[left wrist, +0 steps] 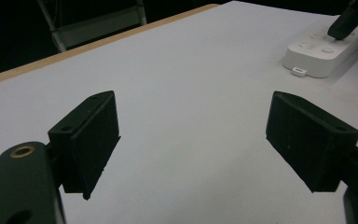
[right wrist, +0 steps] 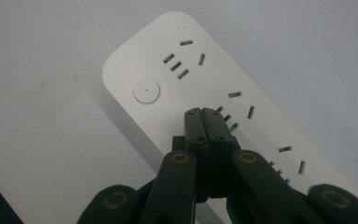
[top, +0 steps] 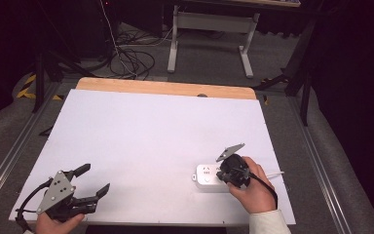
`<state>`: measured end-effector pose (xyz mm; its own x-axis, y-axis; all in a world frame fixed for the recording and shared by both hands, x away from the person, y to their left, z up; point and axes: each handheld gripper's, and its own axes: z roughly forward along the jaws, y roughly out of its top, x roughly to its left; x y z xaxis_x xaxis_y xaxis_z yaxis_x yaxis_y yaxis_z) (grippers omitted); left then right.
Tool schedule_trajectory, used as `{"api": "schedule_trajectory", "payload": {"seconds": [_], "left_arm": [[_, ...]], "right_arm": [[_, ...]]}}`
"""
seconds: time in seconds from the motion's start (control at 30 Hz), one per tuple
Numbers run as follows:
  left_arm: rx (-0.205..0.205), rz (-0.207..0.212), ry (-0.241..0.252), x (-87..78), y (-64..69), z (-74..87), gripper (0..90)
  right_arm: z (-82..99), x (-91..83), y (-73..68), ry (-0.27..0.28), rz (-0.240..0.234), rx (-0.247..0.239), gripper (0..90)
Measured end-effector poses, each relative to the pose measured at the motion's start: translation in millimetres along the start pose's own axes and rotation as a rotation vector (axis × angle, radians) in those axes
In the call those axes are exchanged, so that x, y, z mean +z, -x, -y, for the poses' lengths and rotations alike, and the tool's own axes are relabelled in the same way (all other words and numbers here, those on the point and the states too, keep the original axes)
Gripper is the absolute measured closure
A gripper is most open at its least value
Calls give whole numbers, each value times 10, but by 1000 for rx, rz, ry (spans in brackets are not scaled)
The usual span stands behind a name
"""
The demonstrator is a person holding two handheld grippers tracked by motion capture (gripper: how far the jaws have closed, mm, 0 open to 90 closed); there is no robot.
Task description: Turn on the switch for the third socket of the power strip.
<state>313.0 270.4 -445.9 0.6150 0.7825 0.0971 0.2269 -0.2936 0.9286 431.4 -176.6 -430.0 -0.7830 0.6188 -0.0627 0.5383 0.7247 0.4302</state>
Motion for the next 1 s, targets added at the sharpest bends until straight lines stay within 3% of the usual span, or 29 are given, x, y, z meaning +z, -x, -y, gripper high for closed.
{"api": "schedule_trajectory", "payload": {"seconds": [0.3,1.0], "left_arm": [[8,-4,1,-3,-3,-2,176],[9,-2,1,-4,4,-2,176]], "right_arm": [[37,6,11,22,-8,8,900],[43,36,9,13,-8,31,900]]}}
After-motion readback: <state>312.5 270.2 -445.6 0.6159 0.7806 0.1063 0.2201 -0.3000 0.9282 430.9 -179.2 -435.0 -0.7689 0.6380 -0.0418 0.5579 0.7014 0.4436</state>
